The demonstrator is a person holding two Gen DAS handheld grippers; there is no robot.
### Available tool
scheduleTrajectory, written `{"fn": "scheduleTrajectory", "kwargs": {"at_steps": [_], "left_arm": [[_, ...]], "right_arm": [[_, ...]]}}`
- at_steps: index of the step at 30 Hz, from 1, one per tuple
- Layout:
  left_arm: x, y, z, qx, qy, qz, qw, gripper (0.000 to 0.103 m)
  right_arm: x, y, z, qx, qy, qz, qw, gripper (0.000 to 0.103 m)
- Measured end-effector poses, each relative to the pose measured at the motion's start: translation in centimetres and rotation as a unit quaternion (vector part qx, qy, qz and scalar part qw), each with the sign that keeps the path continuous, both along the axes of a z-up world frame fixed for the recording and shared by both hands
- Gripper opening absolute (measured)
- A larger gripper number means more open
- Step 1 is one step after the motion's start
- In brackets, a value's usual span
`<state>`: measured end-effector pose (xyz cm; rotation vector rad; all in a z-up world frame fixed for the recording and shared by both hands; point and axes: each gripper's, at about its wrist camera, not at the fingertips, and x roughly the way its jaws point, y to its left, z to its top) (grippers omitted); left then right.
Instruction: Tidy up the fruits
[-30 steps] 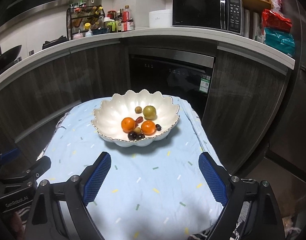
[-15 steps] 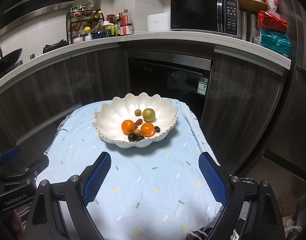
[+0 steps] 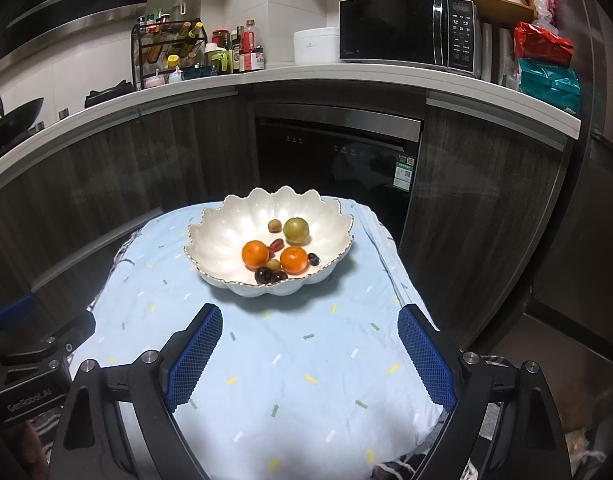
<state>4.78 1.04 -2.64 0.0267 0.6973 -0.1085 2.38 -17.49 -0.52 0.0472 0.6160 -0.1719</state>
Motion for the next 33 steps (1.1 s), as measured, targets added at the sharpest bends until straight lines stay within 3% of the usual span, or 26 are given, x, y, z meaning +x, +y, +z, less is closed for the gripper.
{"fn": "scheduleTrajectory", "kwargs": {"at_steps": [33], "left_arm": [[-0.24, -0.12, -0.1, 0.005, 0.0, -0.01, 0.9999, 0.103]], "right_arm": [[-0.03, -0.13, -0.16, 0.0, 0.0, -0.001, 1.0, 0.091]]}}
